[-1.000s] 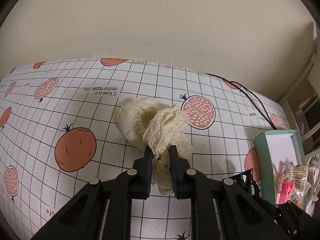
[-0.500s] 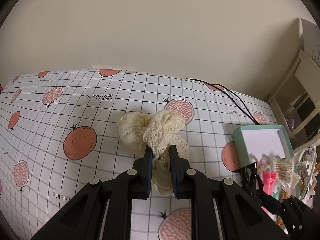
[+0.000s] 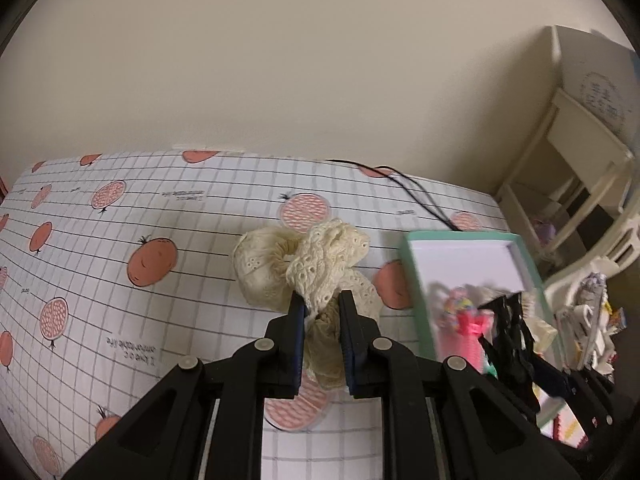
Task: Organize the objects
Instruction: 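Lift the scrunchie and black hand toy and carry both into the tray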
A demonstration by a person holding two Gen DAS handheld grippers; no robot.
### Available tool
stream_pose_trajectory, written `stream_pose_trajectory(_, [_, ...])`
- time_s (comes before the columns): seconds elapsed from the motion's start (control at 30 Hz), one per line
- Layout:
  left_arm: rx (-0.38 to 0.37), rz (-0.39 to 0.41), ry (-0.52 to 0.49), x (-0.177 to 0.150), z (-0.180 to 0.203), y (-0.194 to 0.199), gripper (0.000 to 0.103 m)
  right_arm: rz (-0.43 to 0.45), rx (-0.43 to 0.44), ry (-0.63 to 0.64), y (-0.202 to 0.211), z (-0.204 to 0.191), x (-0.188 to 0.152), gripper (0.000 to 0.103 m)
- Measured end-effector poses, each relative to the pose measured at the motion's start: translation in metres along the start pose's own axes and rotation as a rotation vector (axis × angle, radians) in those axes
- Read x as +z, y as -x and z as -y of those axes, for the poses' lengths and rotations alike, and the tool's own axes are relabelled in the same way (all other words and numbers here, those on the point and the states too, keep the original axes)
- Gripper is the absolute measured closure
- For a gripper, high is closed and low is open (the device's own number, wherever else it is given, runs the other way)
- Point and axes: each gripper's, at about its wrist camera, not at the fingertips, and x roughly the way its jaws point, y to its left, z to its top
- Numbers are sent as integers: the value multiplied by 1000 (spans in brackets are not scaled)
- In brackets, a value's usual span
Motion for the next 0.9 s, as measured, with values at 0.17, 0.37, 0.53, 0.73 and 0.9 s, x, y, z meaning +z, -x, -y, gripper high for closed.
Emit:
stream_pose_trajectory(0.17, [-20, 13, -45, -8, 33, 17, 86, 14, -5, -63, 15, 31, 0, 56])
stream_pose_trajectory(0.37, [-44, 34, -99, -18, 69, 31, 86, 36, -20, -101, 34, 57, -4, 56])
stream_pose_trajectory(0.53, [-75, 46, -130, -30, 95, 41, 86, 53, -41, -114, 49, 74, -10, 56])
stream_pose_trajectory(0.73, [-105, 50, -173, -43, 125, 41, 86, 52, -65, -127, 52, 92, -18, 56])
stream_pose_trajectory(0.9, [-108, 36, -193, -53, 141, 32, 86, 33, -61, -140, 44, 101, -20, 56])
